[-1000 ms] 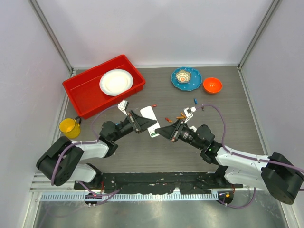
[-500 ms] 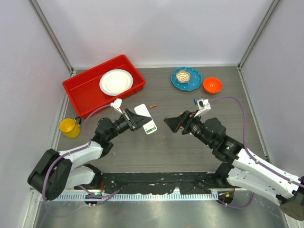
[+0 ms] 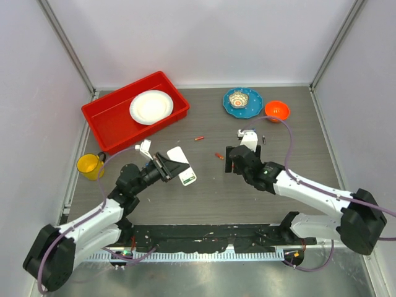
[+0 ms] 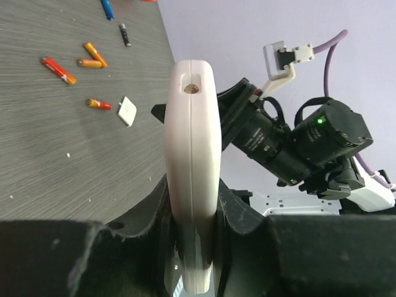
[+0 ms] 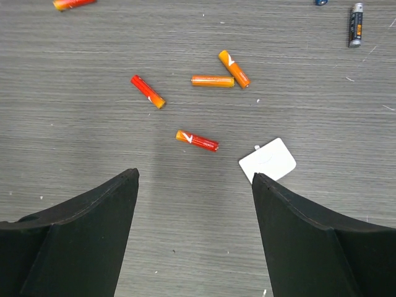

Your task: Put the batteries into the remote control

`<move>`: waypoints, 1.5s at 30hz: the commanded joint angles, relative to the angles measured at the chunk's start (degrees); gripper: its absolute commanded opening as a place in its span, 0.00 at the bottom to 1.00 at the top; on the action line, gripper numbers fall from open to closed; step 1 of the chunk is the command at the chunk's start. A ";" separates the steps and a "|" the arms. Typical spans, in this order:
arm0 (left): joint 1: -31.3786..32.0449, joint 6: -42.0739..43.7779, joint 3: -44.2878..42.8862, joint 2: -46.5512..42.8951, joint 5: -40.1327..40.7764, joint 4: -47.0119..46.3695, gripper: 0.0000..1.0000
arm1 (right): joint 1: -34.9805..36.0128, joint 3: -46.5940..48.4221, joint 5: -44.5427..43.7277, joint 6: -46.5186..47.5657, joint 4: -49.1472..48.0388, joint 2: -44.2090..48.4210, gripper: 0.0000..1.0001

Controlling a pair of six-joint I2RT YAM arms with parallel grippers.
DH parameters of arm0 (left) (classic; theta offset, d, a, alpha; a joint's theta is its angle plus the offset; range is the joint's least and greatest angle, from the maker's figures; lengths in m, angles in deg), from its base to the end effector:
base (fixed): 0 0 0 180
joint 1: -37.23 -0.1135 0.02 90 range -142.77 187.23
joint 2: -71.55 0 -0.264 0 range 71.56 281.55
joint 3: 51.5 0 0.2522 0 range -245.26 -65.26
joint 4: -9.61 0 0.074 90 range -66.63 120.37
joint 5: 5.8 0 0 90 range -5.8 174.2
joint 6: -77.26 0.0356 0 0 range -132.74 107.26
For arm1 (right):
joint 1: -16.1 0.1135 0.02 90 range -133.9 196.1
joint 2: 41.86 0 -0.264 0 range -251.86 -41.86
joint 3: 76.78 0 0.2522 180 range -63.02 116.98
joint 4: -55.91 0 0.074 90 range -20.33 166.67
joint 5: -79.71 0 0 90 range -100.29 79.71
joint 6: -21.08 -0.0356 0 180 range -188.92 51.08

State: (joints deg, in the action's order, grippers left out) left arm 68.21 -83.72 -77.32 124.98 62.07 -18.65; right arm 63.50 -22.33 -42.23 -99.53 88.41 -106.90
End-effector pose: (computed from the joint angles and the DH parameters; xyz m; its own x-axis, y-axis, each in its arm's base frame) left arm 0.1587 -0.1109 0.2099 -0.7529 -0.5694 -0.3299 0.2698 0.1901 -0.9440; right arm 0.1713 0.1585 0.2353 -0.5829 0.0045 -0.8125 -0.0771 0.9952 0.0608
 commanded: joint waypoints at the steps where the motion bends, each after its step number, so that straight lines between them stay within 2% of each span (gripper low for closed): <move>1: -0.48 4.97 -0.34 -10.61 6.22 14.13 0.00 | -0.11 3.69 -1.19 3.19 -3.53 -4.65 0.80; 3: -0.66 6.28 -0.25 -16.30 6.92 19.84 0.00 | -0.11 4.75 -0.67 3.36 -4.50 -8.08 0.80; 7: -1.62 7.34 -1.57 -23.18 7.01 26.98 0.00 | -0.29 7.30 5.74 4.15 -10.20 -13.00 0.75; 14: -2.68 7.79 -4.29 -26.79 0.78 27.26 0.00 | -0.29 10.28 20.85 4.86 -24.26 -20.21 0.73; 15: -2.77 7.35 -4.12 -27.49 0.86 26.82 0.00 | -0.29 10.72 24.87 4.95 -27.15 -21.44 0.73; 17: -2.86 6.13 -3.94 -30.13 1.47 25.24 0.00 | -0.29 12.74 27.10 4.60 -29.10 -25.74 0.73; 20: -2.77 5.85 -4.64 -31.80 2.79 25.93 0.00 | -0.37 17.03 22.03 4.41 -29.64 -31.10 0.73; 22: -2.77 6.29 -5.08 -31.63 2.80 26.11 0.00 | -0.90 20.90 15.20 5.56 -25.79 -34.61 0.73; 26: -2.77 5.77 -4.12 -30.14 2.18 24.28 0.00 | -1.52 30.83 10.50 10.74 -22.44 -43.83 0.77; 28: -2.77 5.33 -3.51 -29.52 1.57 23.22 0.00 | -2.22 32.78 11.11 12.76 -22.17 -45.96 0.80; 34: -2.77 6.55 -4.99 -26.72 -1.15 21.02 0.00 | -4.76 37.44 11.29 14.70 -20.06 -51.41 0.81; 39: -2.86 4.54 -4.39 -24.52 -3.44 19.27 0.00 | -7.84 37.01 15.93 15.05 -21.37 -52.91 0.81; 45: -2.77 1.03 -1.75 -21.53 -5.03 13.72 0.00 | -7.93 37.71 17.00 16.63 -21.82 -54.41 0.81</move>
State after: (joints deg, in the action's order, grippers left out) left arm 65.61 -79.98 -79.87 102.45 59.47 2.51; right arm 55.02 13.08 -26.67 -84.86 68.17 -160.93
